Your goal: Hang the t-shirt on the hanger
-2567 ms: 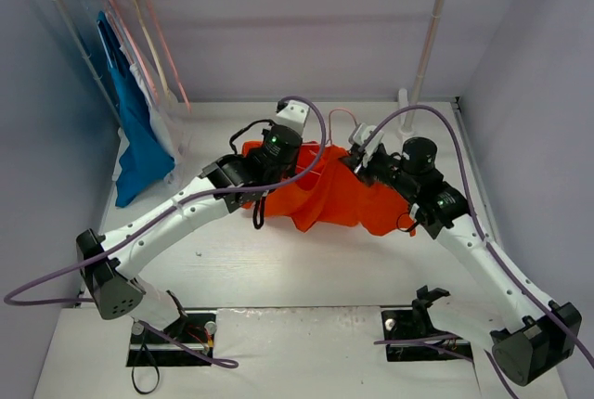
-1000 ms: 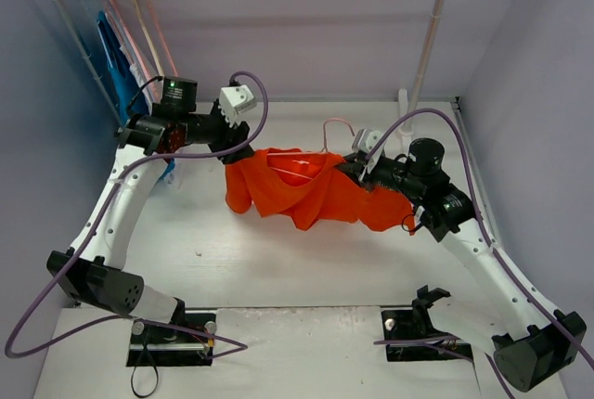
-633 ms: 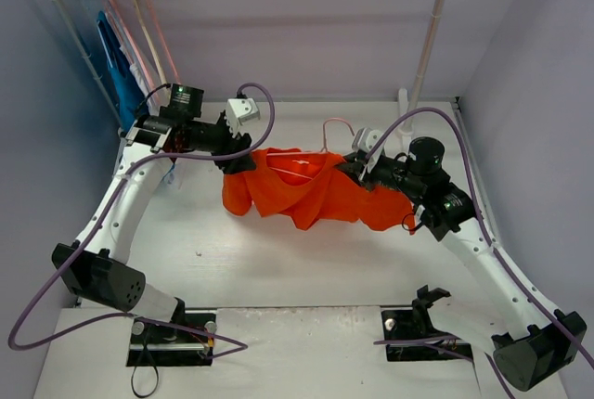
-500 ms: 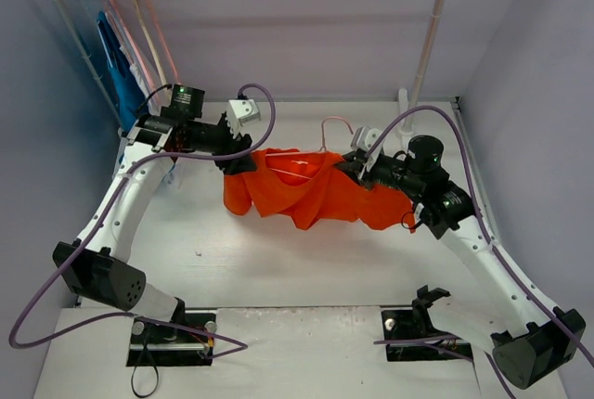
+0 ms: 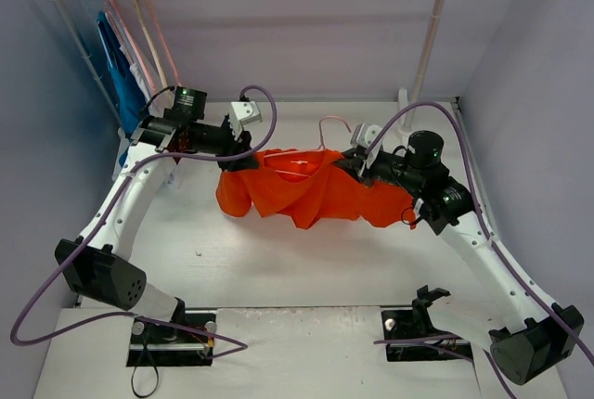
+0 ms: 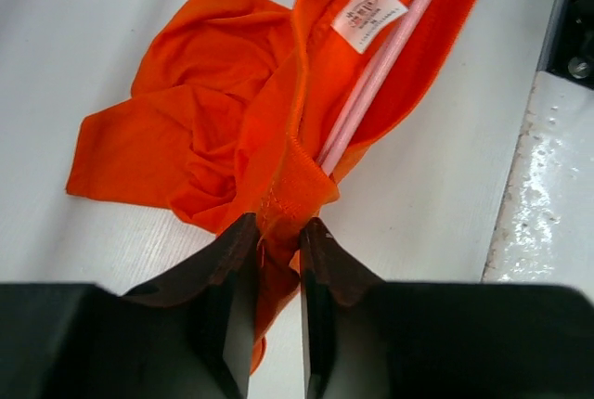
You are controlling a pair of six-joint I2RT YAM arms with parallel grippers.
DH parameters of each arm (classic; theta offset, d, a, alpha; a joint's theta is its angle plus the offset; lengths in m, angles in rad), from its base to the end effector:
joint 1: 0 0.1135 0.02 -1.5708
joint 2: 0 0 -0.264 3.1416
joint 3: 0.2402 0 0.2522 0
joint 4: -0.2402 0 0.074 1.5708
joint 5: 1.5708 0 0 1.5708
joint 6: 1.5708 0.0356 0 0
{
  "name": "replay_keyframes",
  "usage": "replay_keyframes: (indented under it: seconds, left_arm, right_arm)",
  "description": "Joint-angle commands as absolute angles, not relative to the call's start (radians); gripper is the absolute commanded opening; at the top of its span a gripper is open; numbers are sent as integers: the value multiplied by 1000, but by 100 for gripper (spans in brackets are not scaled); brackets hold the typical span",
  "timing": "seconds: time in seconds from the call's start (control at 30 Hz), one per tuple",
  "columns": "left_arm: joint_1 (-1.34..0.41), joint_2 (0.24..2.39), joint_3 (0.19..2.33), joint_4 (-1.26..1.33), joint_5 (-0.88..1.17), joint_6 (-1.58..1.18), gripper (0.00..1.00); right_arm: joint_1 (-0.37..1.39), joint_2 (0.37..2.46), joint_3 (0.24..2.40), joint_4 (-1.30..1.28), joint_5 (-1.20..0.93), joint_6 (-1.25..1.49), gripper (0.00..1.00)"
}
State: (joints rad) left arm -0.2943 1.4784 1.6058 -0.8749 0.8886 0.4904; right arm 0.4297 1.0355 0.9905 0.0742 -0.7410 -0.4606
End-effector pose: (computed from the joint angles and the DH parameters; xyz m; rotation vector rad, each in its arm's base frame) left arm 0.2807 -0.1140 0.4014 1.2035 1.7695 -0.9031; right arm 0.2018 0.1189 0.3924 -1.1575 1.0680 0.5447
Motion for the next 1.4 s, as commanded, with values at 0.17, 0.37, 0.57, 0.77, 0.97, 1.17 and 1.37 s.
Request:
replay_keyframes:
  seconds: [0.17,0.37,0.57,0.77,0.97,1.17,1.37]
  left_arm:
    - [-299,1442,1598,-789,1028,445,11]
    - [-305,1425,1556,-718,1038,393,24]
    - [-327,1396,1539,-666,1019,373,26]
    - [-347,1388,1528,-647,1009,361,26]
    - [-364,1387,1526,-638,1002,356,20]
    - [-364,1359,1506,-615,957,333,0]
    - [-364,1266,1419,-419,855,275,0]
  right_arm:
    - [423,1049,1068,161,-792,-469,0]
    - [423,1066,1086,160,-814,-466,0]
    - [423,1078,1097,160,-825,-460,0]
    - [425,1085,1100,169,-834,-449,0]
    - [423,1091,1106,167,-833,-452,0]
    - [423,1085,1114,129,-781,-479,9]
    - [410,1068,1118,72,-727,-517,22]
